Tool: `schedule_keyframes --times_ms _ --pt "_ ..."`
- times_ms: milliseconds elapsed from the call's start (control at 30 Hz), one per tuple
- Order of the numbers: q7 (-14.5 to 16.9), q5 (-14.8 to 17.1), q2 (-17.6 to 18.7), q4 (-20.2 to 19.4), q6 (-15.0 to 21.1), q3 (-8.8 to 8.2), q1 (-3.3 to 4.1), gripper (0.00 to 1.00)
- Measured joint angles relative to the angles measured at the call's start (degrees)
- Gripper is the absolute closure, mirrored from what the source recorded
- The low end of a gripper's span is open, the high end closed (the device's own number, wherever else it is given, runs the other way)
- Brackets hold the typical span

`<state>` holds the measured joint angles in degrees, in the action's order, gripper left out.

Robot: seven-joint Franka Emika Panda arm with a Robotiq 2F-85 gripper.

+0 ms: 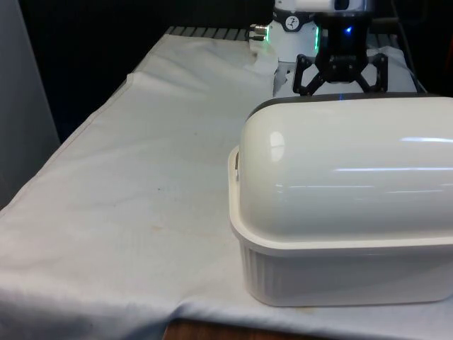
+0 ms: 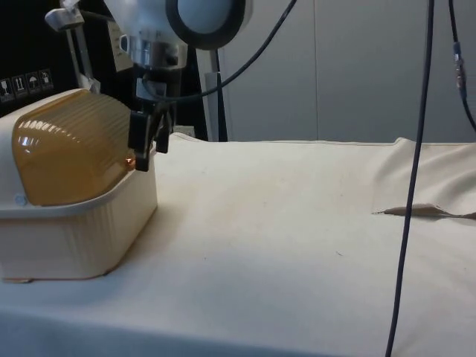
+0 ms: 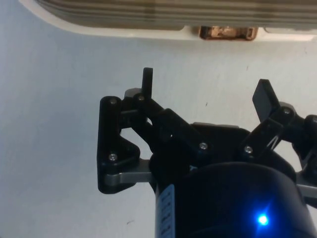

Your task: Open the lid, then close it.

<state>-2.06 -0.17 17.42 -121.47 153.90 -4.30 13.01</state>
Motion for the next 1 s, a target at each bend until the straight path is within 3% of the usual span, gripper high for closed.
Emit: schedule_keyframes --times_ms 267,400,433,467,633,667,767,900,1000 --pt "0.1 -0.1 0.7 -0.4 3.2 0.00 0.00 0.00" --pt "0.1 -0.1 0.8 -0.6 4.0 0.00 0.00 0.20" --pt "0.2 -0.1 0.8 -0.6 4.2 0.00 0.00 0.20" --pt "0.2 -0.1 0.8 -0.7 4.4 0.00 0.00 0.30" --pt "0.2 -0.1 0.8 -0.9 5.1 0.00 0.00 0.55" --pt "0.3 -0.1 0.8 -1.0 5.2 0.00 0.00 0.65" --pt "0.3 -0.1 0.8 -1.0 5.2 0.00 0.00 0.74" --pt "0.3 -0.1 0.8 -1.0 5.3 0.00 0.00 1.00" --pt "0.3 -0.1 0.8 -0.9 5.5 0.00 0.00 1.00"
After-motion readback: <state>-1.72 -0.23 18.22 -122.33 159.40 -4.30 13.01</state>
